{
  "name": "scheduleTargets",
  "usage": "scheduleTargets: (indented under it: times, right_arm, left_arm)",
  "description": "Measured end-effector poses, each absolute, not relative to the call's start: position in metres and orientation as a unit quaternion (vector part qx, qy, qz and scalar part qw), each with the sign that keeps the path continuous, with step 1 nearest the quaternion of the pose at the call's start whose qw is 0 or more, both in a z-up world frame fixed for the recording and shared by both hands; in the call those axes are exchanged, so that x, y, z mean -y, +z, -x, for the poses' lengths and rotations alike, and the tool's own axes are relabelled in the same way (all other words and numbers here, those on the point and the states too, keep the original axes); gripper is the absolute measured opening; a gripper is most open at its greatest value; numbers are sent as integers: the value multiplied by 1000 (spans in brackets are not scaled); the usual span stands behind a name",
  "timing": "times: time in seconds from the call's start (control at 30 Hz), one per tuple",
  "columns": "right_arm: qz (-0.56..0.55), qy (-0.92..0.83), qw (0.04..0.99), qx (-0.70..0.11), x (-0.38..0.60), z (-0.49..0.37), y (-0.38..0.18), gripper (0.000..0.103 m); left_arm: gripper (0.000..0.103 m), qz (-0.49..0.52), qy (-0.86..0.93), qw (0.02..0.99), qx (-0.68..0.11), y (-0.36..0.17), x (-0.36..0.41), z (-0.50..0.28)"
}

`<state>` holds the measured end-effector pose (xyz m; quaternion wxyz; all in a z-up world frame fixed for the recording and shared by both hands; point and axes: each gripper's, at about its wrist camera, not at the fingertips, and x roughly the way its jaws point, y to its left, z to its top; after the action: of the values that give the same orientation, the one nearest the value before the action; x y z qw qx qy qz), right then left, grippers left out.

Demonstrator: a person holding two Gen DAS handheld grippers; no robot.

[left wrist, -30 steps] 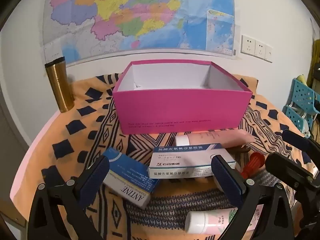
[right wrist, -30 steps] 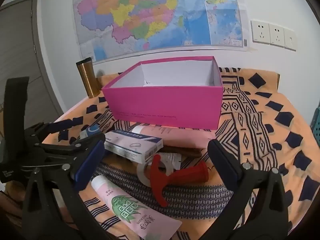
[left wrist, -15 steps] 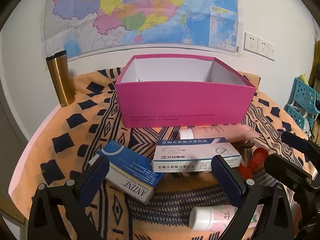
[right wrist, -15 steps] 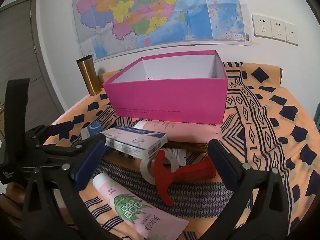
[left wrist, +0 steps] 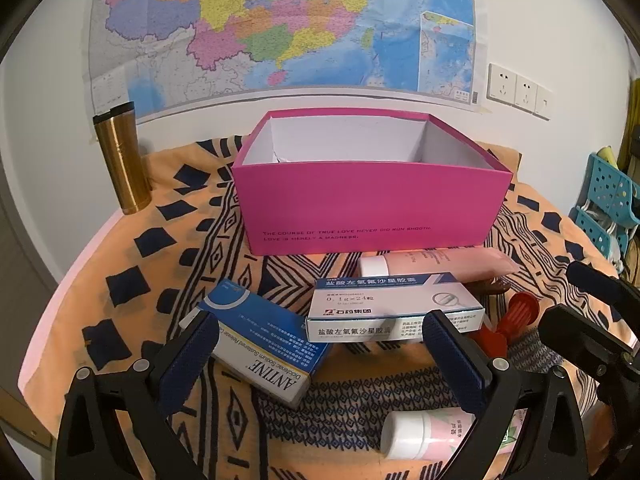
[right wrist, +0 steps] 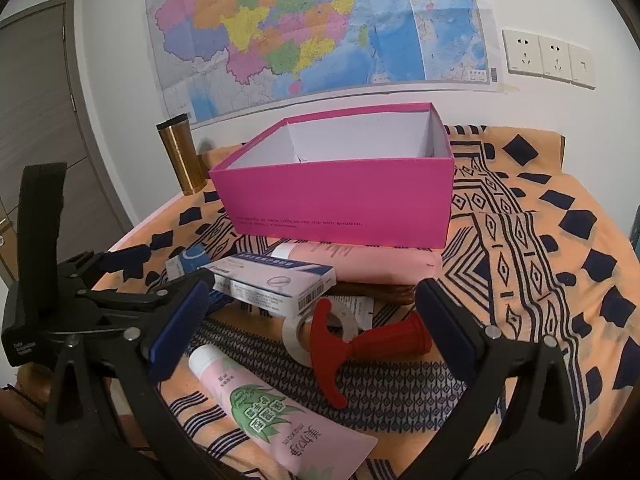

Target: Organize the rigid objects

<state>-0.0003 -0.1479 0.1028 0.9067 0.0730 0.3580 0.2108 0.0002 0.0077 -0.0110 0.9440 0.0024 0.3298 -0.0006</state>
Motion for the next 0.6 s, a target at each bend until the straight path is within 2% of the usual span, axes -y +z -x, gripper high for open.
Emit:
scheduleTargets:
  times: [0.6]
  right_arm:
    - [-75, 216, 905, -358, 147, 1, 102, 103]
  left_arm:
    - [103, -4, 0, 944, -331, -13, -7, 2]
